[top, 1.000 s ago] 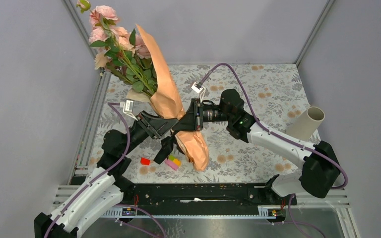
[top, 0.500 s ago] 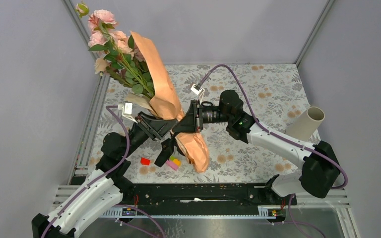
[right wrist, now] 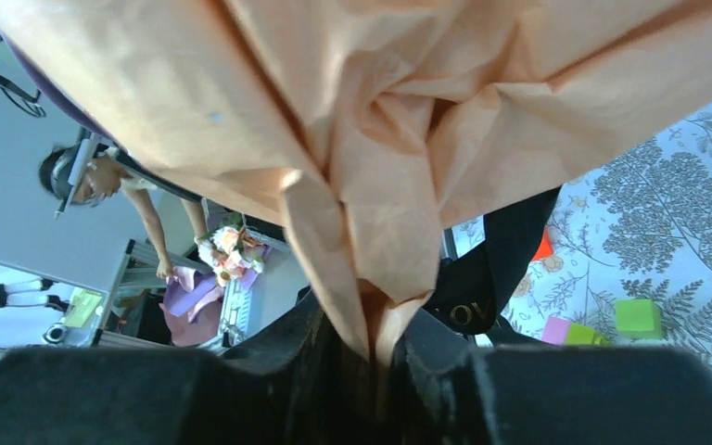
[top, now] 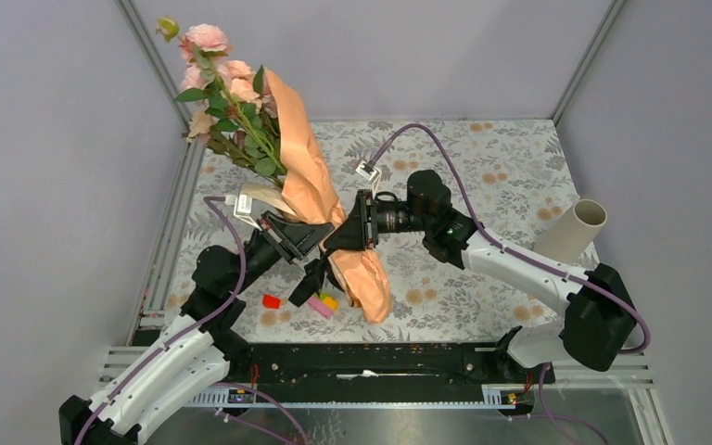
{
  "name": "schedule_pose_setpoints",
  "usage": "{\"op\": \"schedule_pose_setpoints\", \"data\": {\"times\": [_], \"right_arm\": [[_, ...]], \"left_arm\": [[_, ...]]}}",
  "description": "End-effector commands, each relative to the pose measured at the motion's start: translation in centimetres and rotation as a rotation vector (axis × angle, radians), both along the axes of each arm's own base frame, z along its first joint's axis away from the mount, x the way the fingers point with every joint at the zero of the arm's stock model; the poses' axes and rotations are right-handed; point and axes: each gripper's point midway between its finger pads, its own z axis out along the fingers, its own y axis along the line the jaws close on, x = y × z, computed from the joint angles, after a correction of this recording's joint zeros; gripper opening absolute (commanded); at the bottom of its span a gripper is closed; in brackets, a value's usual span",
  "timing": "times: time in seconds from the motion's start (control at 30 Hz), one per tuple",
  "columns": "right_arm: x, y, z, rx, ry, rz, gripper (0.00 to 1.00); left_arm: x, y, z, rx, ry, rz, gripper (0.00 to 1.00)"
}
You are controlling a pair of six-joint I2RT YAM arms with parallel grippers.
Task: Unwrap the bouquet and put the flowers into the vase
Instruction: Pick up the fake flower at the center of the board, then place the fake flower at the center of the board.
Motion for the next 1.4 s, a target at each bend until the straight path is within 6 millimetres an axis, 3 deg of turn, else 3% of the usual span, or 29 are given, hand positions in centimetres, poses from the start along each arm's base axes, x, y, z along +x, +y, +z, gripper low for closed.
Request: {"op": "schedule_pose_setpoints", "data": {"times": [0.0,0.23,0.37,0.63,0.8,0.93,1.17,1.37], "right_arm": [[-1.7,-0.7,0.8,0.015,-0.108,0.026,0.30],[0.2,-2.8,-0.8,-0.069,-0.188,-0.168,0.68],[0.9,-4.7,-1.9,-0.126,-0.230,-0.270,0.78],[2.6,-9.7,-3.8,-0.253,-0.291,-0.514,0.81],[2.6,-12.3,-5.2,-0.317,-0.316,-0.590,0.94],[2.6,-13.5,-5.8,-0.338,-0.320,-0.630,0.96],[3.0,-15.8,-6.6,-0.385,-0.335,-0.723,0.96],[2.8,-16.5,-7.2,-0.389,-0.331,-0.741,0.96]], "left_arm": [[1.3,1.2,2.4,-0.025,-0.077,0.105,0.00],[2.8,1.8,0.3,0.084,-0.019,0.185,0.00],[3.7,2.1,-0.8,0.159,0.002,0.228,0.00],[6.5,1.9,-4.8,0.399,0.114,0.279,0.00],[7.5,1.6,-6.8,0.492,0.177,0.277,0.00],[8.0,1.3,-7.5,0.537,0.191,0.273,0.00],[9.3,2.9,-10.4,0.754,0.282,0.345,0.00],[10.0,0.8,-12.8,0.805,0.331,0.339,0.00]]}}
